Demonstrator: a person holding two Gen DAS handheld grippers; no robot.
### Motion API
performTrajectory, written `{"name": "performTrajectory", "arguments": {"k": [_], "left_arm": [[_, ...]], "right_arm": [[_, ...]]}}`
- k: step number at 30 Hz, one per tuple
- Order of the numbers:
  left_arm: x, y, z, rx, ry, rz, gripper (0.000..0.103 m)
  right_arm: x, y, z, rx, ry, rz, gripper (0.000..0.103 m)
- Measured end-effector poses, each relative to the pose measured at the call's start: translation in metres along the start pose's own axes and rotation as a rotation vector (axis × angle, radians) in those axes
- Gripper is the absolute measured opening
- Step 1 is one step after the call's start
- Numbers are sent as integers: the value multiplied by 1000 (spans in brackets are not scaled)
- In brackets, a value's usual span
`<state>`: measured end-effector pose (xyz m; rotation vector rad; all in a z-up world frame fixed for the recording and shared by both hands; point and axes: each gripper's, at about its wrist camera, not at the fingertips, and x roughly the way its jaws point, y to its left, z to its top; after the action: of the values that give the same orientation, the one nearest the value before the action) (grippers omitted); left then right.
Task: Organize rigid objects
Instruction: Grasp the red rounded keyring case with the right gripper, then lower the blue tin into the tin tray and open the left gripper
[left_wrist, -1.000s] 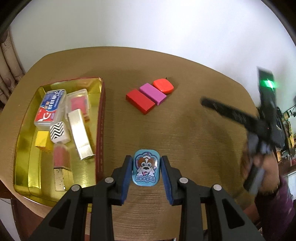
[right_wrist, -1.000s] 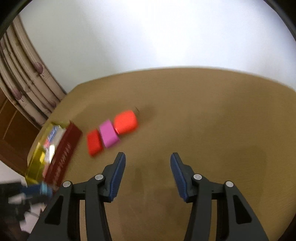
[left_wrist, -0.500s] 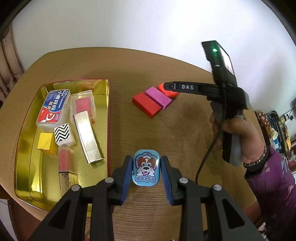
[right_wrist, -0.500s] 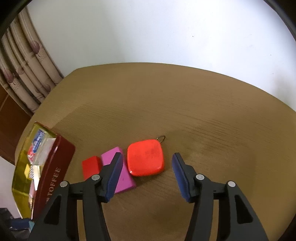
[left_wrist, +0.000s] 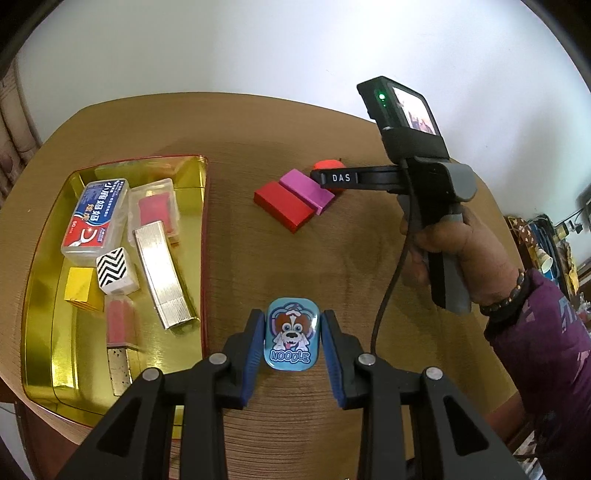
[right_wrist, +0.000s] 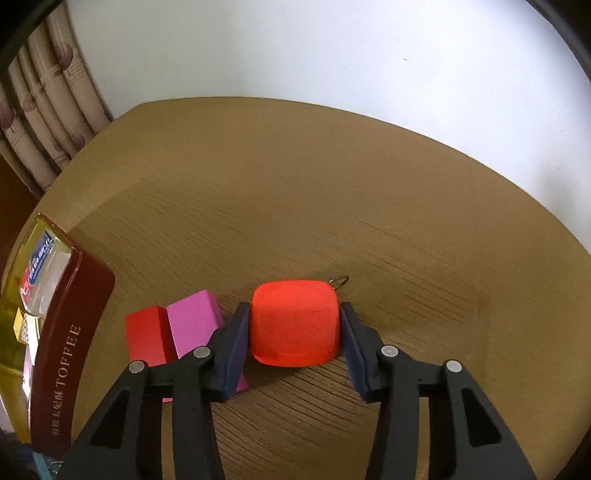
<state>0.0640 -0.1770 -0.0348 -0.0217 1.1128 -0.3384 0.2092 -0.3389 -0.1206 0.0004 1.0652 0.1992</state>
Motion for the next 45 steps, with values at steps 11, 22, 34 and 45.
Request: {"name": "performTrajectory", "arguments": {"k": [11,22,34,45], "left_arm": [[-23,5,0,-3,-38,-4,31],[-81,99,-8,-104,-90,191,31],[-54,142,-16,-75,-52,236,31],[-25,148,-18,-12,-28,257,32]], "right_arm": [[-32,-8,-27,78,-61,19,43],[-110,10,-68,120,-156,107,43],[-151,59,-78,62,-180,230,43],[-156,82,-79,42,-162,266,43]]}}
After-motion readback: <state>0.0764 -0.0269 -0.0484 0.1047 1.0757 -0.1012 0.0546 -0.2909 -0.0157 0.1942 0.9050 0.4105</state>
